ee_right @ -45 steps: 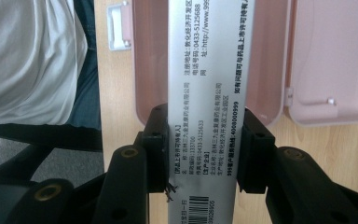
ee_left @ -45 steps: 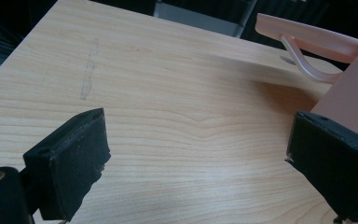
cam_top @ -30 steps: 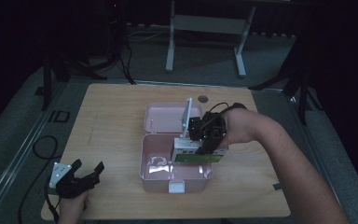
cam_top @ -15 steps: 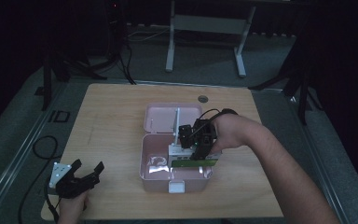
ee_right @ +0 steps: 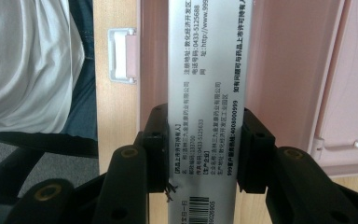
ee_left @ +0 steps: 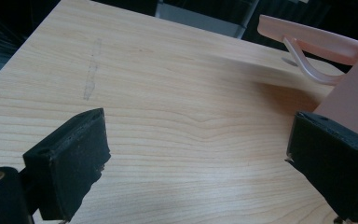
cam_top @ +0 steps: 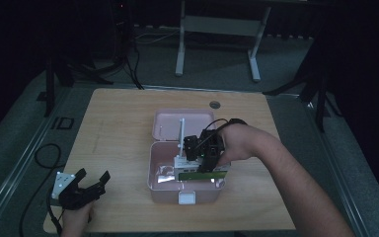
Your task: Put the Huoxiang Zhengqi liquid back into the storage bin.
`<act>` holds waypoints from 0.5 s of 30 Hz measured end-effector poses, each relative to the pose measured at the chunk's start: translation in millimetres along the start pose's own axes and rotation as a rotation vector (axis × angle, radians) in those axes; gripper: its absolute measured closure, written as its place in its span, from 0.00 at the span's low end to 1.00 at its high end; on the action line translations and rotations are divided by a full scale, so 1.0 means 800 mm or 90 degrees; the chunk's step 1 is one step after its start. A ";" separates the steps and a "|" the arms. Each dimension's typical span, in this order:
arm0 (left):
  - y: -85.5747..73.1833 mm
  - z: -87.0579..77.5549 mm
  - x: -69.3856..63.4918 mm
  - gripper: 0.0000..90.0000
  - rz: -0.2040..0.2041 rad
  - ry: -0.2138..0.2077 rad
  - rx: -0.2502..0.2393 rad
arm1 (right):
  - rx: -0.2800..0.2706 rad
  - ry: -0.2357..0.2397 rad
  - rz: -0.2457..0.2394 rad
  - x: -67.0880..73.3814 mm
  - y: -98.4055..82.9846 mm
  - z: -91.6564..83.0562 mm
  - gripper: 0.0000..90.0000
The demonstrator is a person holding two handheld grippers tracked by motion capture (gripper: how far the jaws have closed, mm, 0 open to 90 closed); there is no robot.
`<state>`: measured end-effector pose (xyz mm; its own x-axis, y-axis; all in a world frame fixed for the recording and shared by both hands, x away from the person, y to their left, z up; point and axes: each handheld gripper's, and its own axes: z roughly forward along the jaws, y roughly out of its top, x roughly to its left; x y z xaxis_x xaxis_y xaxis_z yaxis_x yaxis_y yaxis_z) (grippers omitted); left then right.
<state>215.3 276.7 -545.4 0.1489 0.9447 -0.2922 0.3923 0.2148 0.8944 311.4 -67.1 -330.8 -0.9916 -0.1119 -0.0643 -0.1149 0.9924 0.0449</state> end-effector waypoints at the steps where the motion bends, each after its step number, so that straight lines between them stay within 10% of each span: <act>1: 0.000 0.000 0.000 0.06 0.000 0.000 0.000 | -0.001 0.000 0.000 0.000 0.001 0.000 0.69; 15: 0.000 -0.001 0.000 0.06 0.001 -0.001 -0.002 | -0.014 -0.008 -0.002 -0.002 0.006 0.003 0.69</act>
<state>215.0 277.1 -545.1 0.1515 0.9447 -0.2910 0.3888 0.2137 0.8962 312.5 -62.2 -333.0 -0.9904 -0.1149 -0.0766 -0.1201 0.9905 0.0672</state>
